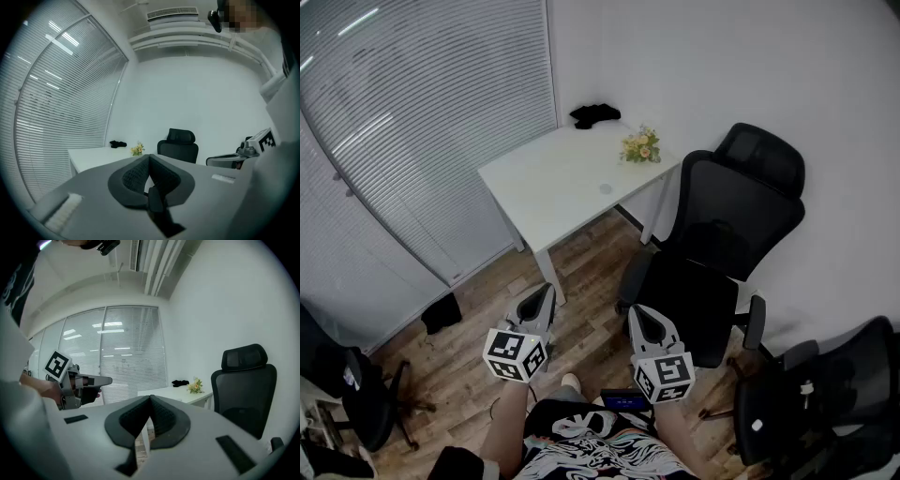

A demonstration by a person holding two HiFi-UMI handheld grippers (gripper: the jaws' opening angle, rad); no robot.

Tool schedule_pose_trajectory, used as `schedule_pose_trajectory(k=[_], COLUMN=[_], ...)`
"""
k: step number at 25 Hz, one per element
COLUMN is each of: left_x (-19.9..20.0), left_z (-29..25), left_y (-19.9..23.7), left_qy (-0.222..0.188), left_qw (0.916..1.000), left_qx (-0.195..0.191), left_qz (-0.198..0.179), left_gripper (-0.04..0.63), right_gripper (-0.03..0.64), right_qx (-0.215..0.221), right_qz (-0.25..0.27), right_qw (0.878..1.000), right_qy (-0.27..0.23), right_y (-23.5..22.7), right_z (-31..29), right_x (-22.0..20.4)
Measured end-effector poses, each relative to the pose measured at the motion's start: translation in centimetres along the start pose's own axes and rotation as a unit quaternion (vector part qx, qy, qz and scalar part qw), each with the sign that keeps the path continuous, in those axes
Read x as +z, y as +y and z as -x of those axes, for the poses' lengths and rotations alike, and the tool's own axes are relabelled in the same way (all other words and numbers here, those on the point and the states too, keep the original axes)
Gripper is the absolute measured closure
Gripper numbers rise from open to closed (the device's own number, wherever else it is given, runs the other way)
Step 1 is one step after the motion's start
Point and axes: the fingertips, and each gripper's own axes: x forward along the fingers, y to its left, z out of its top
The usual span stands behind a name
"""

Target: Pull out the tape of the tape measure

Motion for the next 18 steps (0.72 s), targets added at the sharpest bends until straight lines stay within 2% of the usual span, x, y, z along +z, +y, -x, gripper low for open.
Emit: schedule_pose_trajectory(k=[5,12,13,15,18], left_x=[0.1,0.2,0.2,0.5,0.8], left_z=[0.2,-0.1,-0.1,-0.2,-0.6], left_y=[0.5,0.3,0.4,0.6,1.1], left_qy=[0.000,-0.002,-0.002,-0.003,-0.009], left_qw=[1.0000,0.9997,0.9996,0.9995,0.9995], left_qx=[-0.003,-0.005,-0.006,-0.006,0.005], left_qz=[-0.003,0.026,0.028,0.032,0.029], left_gripper=[0.594,0.589,0.575,0.497,0.485], right_gripper=[0.615,0.614,0.614,0.613,0.612], right_qx=[-0.011,-0.015,-0.017,-0.018,-0.015], right_qz=[-0.001,0.000,-0.002,-0.005,-0.006], right_qw=[1.000,1.000,1.000,1.000,1.000], right_qy=[0.010,0.010,0.008,0.003,0.002], right_y=[0.1,-0.5,-0.5,-0.7,-0.9], right_z=[0.1,0.1,0.2,0.1,-0.6], right_x=[-0.4,0.0,0.1,0.2,0.2])
